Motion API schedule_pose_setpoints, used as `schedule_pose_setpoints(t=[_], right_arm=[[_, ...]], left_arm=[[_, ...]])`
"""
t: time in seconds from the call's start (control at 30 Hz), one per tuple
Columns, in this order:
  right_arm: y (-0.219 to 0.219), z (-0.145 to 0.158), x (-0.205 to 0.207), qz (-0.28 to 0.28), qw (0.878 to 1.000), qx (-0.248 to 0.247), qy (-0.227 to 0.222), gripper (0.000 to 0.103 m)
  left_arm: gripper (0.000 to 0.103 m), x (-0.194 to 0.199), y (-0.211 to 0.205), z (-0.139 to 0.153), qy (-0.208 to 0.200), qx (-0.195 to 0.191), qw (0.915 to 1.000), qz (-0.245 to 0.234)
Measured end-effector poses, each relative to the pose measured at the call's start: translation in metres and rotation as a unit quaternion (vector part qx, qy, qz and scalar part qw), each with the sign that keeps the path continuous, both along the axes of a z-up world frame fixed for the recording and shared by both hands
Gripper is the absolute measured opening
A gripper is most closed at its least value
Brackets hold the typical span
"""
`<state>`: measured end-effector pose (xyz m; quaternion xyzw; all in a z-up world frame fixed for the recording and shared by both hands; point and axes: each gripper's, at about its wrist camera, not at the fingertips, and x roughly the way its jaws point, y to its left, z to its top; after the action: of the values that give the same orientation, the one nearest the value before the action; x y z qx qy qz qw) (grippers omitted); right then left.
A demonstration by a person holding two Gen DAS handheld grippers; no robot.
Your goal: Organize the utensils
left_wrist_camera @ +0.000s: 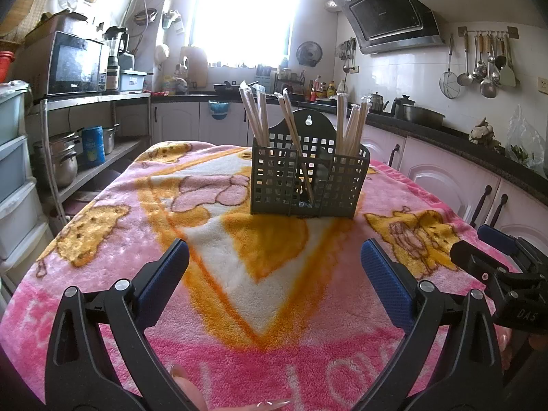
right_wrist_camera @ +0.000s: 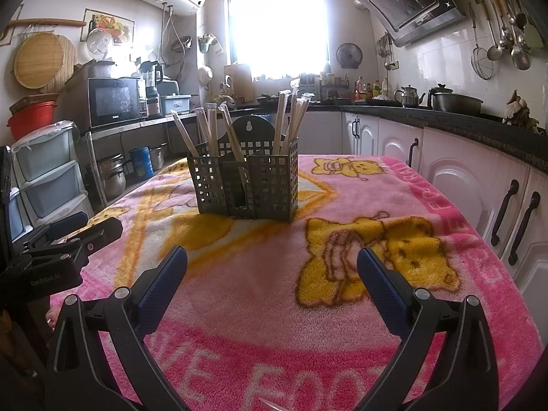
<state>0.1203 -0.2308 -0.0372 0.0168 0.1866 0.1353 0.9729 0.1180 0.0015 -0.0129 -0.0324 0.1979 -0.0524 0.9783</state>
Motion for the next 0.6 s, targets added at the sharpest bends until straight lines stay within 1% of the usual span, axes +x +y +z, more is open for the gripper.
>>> schedule_pose_setpoints(t=[0.23, 0.4, 0.47, 0.6], right_arm=[[0.0003, 0.0011, 0.0, -0.001, 1.0, -0.002, 0.001, 0.097], [-0.0018, -0.0045, -0.0001, -0.006, 1.0, -0.005, 0.004, 0.097], [-0.0023, -0.0048, 0.0006, -0.01, 1.0, -0.006, 0.009, 0.097], [-0.0078, -0.0045, 0.0048, -0.022, 0.999, 0.003, 0.033, 0.097]], left_arm=[[0.092, 0.0003, -0.0012, 0.0003, 0.003, 0.0, 1.0, 0.003], [0.092, 0.0013, 0.0001, 0.0002, 0.005, -0.004, 1.0, 0.004], [0.092, 0.0014, 0.0004, -0.0002, 0.005, -0.003, 1.0, 0.007], [0.092, 0.0012, 0.0039, 0.0011, 0.007, -0.002, 0.9998, 0.018]])
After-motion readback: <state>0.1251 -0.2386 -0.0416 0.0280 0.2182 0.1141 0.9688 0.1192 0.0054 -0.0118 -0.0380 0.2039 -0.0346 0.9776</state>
